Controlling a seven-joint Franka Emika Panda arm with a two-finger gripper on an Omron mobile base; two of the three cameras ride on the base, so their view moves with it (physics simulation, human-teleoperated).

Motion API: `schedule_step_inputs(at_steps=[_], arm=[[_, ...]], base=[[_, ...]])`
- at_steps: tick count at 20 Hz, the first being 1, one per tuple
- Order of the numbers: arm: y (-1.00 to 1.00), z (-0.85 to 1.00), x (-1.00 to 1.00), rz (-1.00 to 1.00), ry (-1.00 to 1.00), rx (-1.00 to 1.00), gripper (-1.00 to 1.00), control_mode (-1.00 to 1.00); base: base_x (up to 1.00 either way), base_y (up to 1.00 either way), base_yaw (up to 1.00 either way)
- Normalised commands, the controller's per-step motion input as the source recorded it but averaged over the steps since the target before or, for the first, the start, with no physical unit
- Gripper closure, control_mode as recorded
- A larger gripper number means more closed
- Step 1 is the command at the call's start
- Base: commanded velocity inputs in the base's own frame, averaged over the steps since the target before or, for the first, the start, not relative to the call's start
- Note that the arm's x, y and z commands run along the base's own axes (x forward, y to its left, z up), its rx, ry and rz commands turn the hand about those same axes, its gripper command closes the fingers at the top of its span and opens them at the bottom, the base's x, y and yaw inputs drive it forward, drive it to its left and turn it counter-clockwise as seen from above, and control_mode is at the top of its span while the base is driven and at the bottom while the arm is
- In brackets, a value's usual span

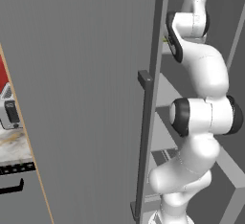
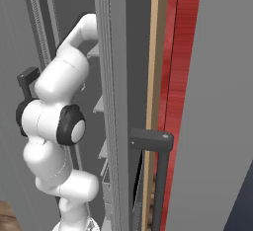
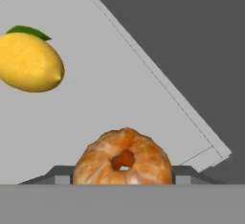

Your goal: Take the sweet potato, lemon, and tangerine from the freezer and place them in the bowl on the counter.

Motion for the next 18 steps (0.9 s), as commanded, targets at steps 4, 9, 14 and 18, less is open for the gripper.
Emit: schedule_step_inputs(at_steps=[4, 9, 14, 18], arm=[[0.07, -0.04, -0.74, 0.10, -0.01, 0.00, 1.00, -1.00], [0.16, -0.17, -0.69, 0.09, -0.09, 0.00, 1.00, -1.00], [0.07, 0.00, -0.84, 0.09, -0.08, 0.00, 1.00, -1.00], [0.21, 0.00, -1.00, 0.12, 0.00, -0.01, 1.00, -1.00]], base=[[0.00, 0.00, 0.00], [0.00, 0.00, 0.00], [0.00, 0.00, 0.00], [0.00, 0.00, 0.00]])
